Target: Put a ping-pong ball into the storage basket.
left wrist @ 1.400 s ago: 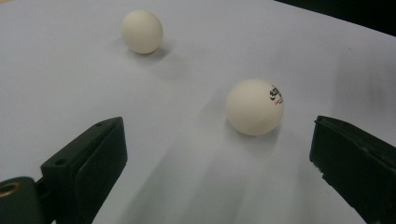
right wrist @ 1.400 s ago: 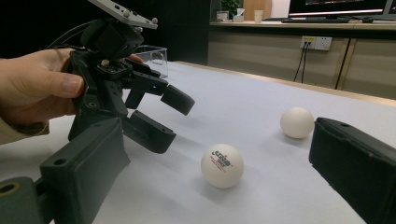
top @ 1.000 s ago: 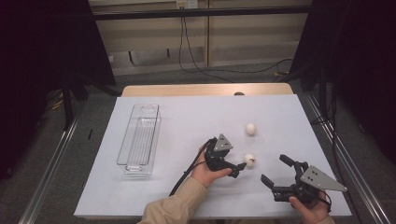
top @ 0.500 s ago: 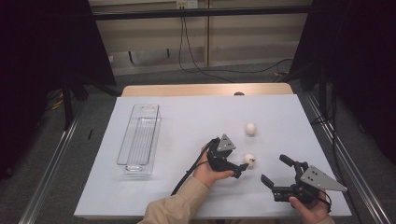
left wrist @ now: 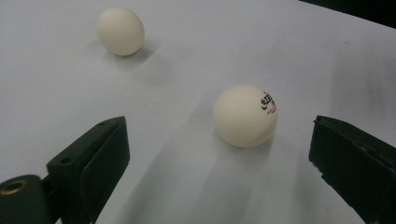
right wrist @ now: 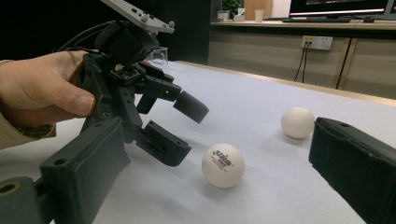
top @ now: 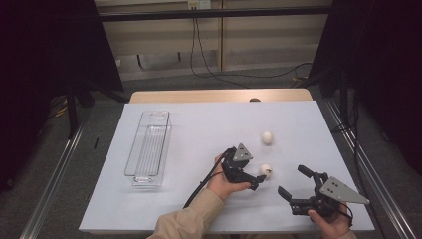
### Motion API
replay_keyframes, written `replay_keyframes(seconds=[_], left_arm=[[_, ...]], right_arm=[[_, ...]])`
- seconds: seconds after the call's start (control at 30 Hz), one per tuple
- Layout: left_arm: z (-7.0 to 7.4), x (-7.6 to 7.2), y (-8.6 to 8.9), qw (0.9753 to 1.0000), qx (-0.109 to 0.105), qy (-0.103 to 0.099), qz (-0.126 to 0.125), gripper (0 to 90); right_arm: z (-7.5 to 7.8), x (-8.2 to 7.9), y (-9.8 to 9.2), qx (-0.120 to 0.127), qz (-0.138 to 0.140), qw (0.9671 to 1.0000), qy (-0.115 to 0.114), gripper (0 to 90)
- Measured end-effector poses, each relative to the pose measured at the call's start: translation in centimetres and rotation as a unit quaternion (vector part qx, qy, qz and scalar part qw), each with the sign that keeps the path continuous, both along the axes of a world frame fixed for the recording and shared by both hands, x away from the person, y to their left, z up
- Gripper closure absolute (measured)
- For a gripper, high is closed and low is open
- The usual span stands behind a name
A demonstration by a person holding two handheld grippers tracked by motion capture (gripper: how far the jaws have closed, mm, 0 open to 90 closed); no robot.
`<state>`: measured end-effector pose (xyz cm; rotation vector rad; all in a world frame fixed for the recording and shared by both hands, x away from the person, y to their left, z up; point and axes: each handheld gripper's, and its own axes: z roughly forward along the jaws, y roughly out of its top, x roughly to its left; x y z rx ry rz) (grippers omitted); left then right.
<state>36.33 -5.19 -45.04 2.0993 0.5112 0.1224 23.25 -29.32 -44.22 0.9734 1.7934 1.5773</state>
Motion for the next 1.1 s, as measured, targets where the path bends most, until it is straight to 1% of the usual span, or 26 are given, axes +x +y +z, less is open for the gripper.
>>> replay_keyframes(seconds=[0.13, 0.3, 0.33, 0.5, 0.63, 0.7, 0.77, 0.83, 0.93, 1.07, 1.1], left_arm=[[0.0, 0.0, -0.2, 1.0000, -0.003, -0.001, -0.002, 6.8], [0.1, 0.0, -0.4, 1.0000, 0.004, 0.001, -0.006, 7.3], [0.1, 0.0, -0.5, 1.0000, 0.002, 0.002, -0.004, 7.3], [0.2, 0.1, -1.0, 1.0000, 0.001, 0.002, -0.009, 7.7], [0.3, 0.1, -1.2, 0.9999, 0.004, 0.003, -0.013, 9.9], [0.4, 0.1, -1.3, 0.9999, 0.001, 0.002, -0.012, 10.7], [0.3, 0.2, -1.4, 0.9999, 0.001, 0.006, -0.013, 11.8], [0.2, 0.2, -1.5, 0.9999, 0.001, 0.004, -0.013, 12.7], [0.2, 0.2, -1.6, 0.9998, 0.004, 0.011, -0.018, 14.3], [0.1, 0.3, -1.8, 0.9996, 0.006, 0.013, -0.024, 16.3], [0.1, 0.2, -1.9, 0.9996, 0.003, 0.015, -0.024, 17.0]], right_arm=[[0.0, 0.0, 0.0, 0.000, 0.000, 1.0000, 0.000, 3.1], [0.0, 0.0, 0.0, 0.000, 0.000, 1.0000, 0.000, 3.2], [0.0, 0.0, 0.0, 0.000, 0.000, 1.0000, 0.000, 3.2], [0.0, 0.0, 0.0, 0.001, 0.001, 1.0000, 0.001, 3.2], [0.0, 0.0, -0.1, 0.001, 0.000, 1.0000, 0.002, 3.2], [0.0, 0.0, -0.1, 0.001, 0.000, 1.0000, 0.002, 3.2], [0.0, 0.0, -0.1, 0.002, 0.000, 1.0000, 0.002, 3.2], [0.0, 0.0, -0.1, 0.002, -0.001, 1.0000, 0.002, 3.2], [0.0, 0.0, -0.1, 0.001, -0.001, 1.0000, 0.001, 3.2], [0.0, 0.0, -0.1, 0.000, 0.000, 1.0000, 0.001, 3.2], [0.0, 0.0, -0.1, 0.002, -0.001, 1.0000, 0.001, 3.2]])
